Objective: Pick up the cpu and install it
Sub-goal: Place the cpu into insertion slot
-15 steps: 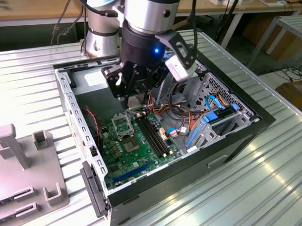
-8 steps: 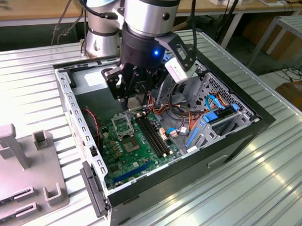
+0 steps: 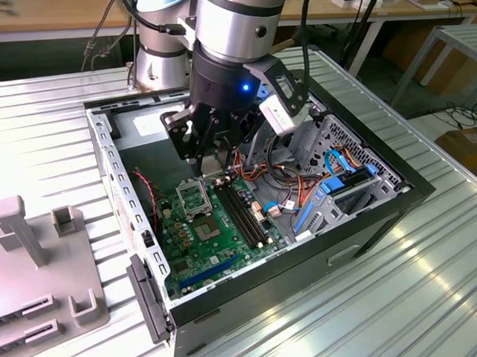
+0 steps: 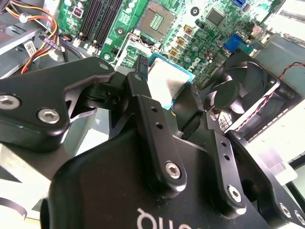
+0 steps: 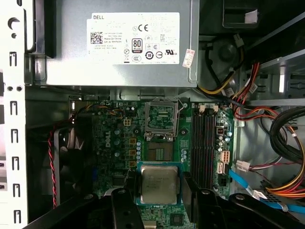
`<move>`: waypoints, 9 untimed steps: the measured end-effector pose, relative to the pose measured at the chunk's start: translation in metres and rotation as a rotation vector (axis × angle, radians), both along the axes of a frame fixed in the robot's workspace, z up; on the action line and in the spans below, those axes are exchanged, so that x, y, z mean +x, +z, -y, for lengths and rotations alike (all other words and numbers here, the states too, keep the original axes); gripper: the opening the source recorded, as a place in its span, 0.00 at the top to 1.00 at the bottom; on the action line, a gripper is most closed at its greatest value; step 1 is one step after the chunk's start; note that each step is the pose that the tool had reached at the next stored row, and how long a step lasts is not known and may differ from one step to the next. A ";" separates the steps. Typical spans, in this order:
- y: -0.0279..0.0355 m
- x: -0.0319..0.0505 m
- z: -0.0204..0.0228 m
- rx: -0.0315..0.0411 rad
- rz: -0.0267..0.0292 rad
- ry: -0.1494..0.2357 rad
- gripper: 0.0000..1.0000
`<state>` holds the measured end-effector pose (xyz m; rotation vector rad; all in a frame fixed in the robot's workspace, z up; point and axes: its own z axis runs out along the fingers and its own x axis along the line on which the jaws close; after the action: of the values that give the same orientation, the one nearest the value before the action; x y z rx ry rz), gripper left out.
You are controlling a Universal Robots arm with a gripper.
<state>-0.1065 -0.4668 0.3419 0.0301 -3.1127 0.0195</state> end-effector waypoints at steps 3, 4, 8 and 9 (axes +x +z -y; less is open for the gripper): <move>-0.0017 0.0000 0.0000 0.0000 0.0000 0.000 0.53; -0.0022 0.0000 0.0000 -0.0001 -0.0001 0.000 0.53; -0.0039 0.0000 0.0000 0.0000 0.0000 0.000 0.53; -0.0043 0.0000 0.0000 0.0000 0.0000 0.000 0.53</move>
<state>-0.1065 -0.4668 0.3376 0.0300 -3.1127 0.0195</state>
